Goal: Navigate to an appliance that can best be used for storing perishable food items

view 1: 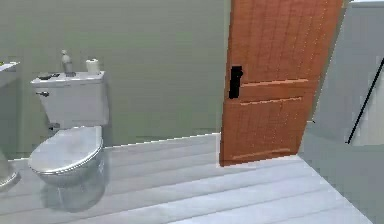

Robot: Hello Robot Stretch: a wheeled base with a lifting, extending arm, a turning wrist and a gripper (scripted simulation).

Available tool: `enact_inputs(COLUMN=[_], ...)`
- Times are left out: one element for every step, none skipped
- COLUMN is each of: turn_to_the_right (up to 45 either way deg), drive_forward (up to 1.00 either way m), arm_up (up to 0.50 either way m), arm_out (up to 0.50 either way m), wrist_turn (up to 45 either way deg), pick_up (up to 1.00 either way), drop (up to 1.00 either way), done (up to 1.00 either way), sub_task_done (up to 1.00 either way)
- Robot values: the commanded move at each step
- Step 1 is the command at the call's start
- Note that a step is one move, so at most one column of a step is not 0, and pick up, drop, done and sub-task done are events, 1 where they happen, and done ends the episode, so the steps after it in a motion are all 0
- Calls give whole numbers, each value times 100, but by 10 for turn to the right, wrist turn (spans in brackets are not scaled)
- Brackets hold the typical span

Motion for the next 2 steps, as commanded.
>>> enact_inputs(turn_to_the_right=[300, 0], drive_forward=[0, 70], arm_up=[0, 0], arm_out=[0, 0], wrist_turn=[0, 0], pick_up=[0, 0], drop=[0, 0], done=[0, 0], sub_task_done=[0, 0])
